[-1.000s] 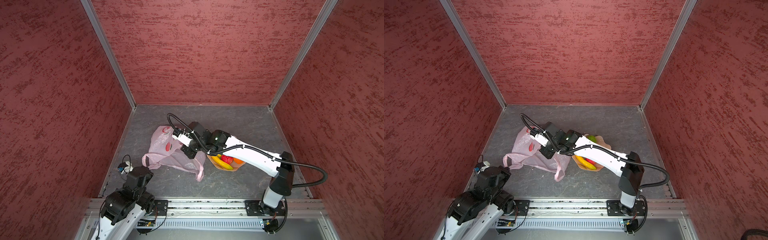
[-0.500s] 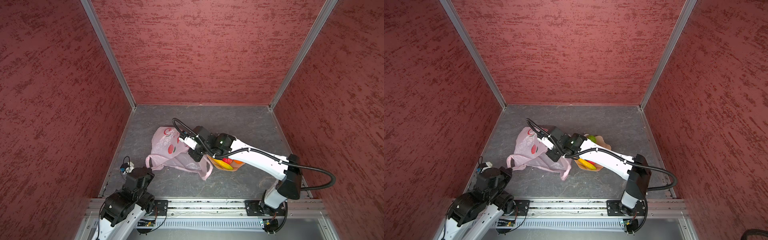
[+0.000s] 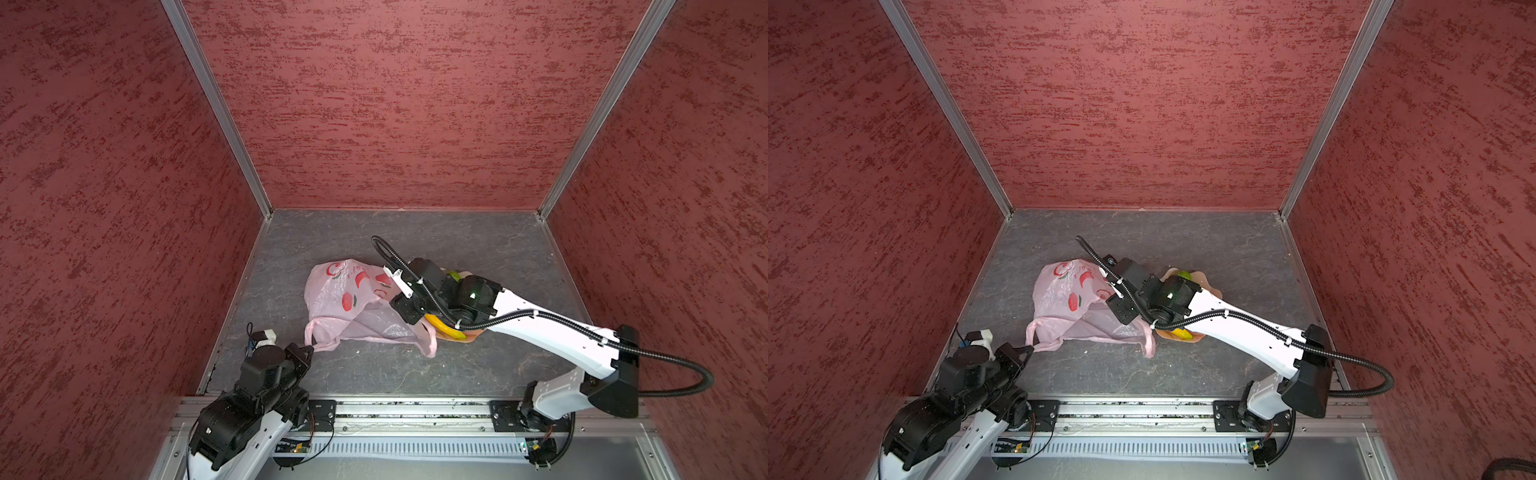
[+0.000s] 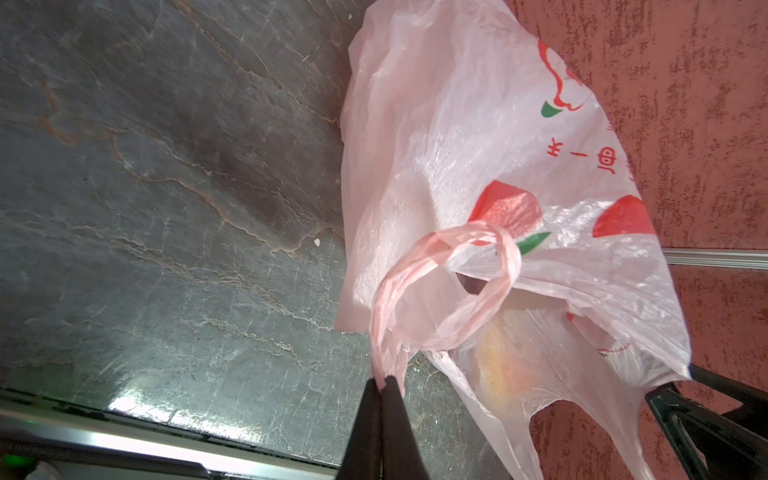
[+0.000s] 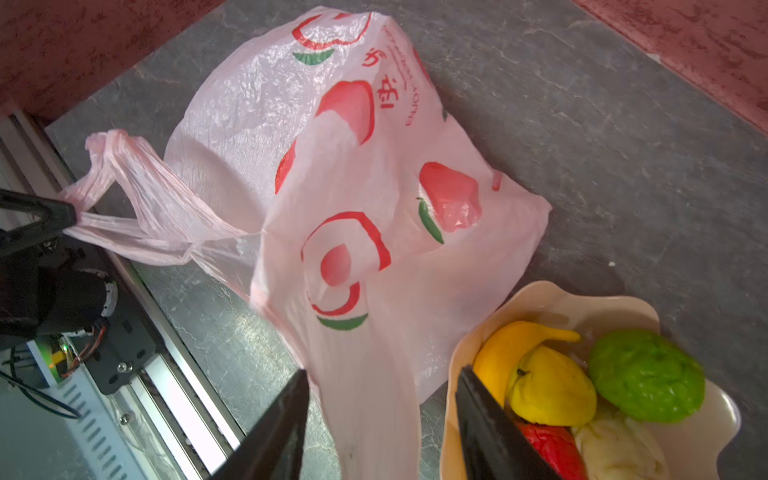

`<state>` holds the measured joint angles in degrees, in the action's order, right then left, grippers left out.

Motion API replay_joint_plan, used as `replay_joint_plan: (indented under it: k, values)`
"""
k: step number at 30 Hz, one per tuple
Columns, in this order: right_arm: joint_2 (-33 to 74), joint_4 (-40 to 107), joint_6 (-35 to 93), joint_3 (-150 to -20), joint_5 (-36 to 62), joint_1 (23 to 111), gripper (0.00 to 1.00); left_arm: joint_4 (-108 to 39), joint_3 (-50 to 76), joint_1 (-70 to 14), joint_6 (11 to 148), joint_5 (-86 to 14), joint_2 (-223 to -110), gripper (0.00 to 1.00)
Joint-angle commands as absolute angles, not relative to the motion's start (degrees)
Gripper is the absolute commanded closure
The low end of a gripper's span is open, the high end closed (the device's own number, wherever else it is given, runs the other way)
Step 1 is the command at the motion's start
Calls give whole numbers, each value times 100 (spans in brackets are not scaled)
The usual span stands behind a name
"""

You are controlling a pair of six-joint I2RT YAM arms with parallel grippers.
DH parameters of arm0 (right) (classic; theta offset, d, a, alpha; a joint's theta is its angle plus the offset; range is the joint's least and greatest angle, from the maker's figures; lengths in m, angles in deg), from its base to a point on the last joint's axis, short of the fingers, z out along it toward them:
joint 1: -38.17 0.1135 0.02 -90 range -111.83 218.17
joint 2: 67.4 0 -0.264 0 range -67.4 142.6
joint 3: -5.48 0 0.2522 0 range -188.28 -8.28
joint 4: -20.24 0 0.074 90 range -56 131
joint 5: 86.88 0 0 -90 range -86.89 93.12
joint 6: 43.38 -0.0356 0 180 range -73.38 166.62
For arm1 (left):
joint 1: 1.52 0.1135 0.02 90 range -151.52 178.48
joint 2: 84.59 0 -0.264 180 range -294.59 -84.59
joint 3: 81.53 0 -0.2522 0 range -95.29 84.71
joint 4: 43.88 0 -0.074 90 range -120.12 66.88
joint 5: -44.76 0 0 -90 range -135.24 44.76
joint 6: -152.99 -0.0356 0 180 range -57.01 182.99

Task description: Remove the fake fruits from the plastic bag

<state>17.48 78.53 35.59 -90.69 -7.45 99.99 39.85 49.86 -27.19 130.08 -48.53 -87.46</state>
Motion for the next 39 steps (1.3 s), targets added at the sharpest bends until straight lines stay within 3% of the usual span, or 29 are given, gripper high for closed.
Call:
replay_joint_plan:
  k: [1,6,9,13,17,28,39]
  values:
    - [1623,8084,3063,-9608,-1629,10475,38,4141,4952,-2714,12844,-4626,-8656,100]
    - [2103,8750,2707,-10582,-2347,11218,41,3987,4942,-2714,12763,-4587,-8633,100]
    - [2510,9147,2506,-11103,-2353,11467,51,3909,4920,-2718,12739,-4578,-8639,100]
    - [2998,9221,2413,-11288,-1917,11553,75,3822,4903,-2710,12726,-4606,-8611,100]
    - [3424,8976,2509,-11112,-1662,11527,82,3799,4820,-2704,12737,-4738,-8546,100]
    - [3468,7964,2943,-9760,-1402,11059,92,3714,4643,-2695,12737,-4929,-8520,100]
    - [3716,7845,3856,-9419,-1288,10870,95,3600,4682,-2685,12820,-4974,-8537,100]
